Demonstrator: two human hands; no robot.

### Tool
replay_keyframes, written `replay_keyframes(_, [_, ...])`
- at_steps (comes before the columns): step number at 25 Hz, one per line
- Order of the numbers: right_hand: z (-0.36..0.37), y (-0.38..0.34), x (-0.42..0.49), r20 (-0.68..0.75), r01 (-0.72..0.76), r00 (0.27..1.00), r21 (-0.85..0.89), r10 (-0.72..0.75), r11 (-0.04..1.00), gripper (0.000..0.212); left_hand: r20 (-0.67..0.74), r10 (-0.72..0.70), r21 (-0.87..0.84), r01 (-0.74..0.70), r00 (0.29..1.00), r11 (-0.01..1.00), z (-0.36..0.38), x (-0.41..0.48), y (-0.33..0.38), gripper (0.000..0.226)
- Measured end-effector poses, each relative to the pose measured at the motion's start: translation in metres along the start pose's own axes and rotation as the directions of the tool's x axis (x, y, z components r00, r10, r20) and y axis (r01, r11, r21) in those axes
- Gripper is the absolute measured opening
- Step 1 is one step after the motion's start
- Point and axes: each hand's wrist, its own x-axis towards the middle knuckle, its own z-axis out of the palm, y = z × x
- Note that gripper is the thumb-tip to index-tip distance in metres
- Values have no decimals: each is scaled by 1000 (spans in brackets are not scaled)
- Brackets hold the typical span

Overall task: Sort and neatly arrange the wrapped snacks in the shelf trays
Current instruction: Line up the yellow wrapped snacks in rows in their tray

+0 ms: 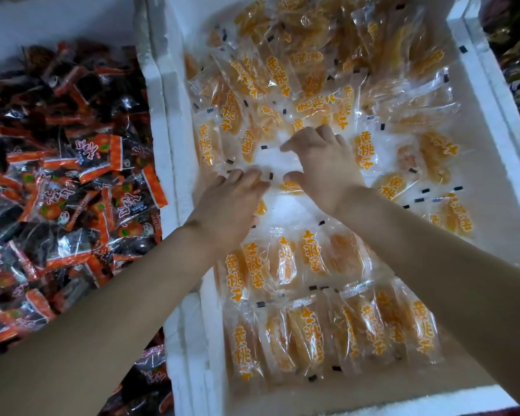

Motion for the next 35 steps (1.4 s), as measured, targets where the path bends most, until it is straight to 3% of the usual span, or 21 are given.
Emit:
replay_keyframes(5, [-9,7,-14,185,121,977,-55,-109,991,50,-35,-43,-69,41,998,997,8,2,-5,60])
replay_keyframes(8, [-9,13,-23,232,21,973,-3,-20,1000,46,-53,-38,-88,33,998,996,7,1,-5,58])
replay_keyframes(13, [4,-7,-11,223,-257,956,314,193,914,39,-63,-54,-74,49,997,996,9,-2,-4,60])
replay_keyframes(17, [13,-27,-12,176,-255,966,565,188,785,13,-140,-127,-177,102,982,979,7,-3,2,57])
replay_keyframes(18, [11,-24,-13,89,-207,978,539,189,816,12,-190,-108,-206,68,976,976,6,-3,3,55])
replay_keyframes(20, [7,-8,-12,-138,-65,984,290,109,955,26,-240,-43,-222,-12,970,975,6,2,5,56])
replay_keyframes(21, [5,0,-9,-155,-18,987,171,45,985,34,-219,-14,-212,-34,976,977,7,5,7,58])
replay_keyframes(25, [1,15,7,127,21,992,-61,-13,998,37,-126,23,-121,-38,992,992,12,16,7,53])
replay_keyframes(30, [0,17,-18,76,-11,997,113,3,994,26,-141,-4,-170,-20,990,985,17,13,5,53])
replay_keyframes(35, [2,17,-17,3,-168,984,352,178,921,33,-227,-25,-180,-17,974,983,22,13,8,53])
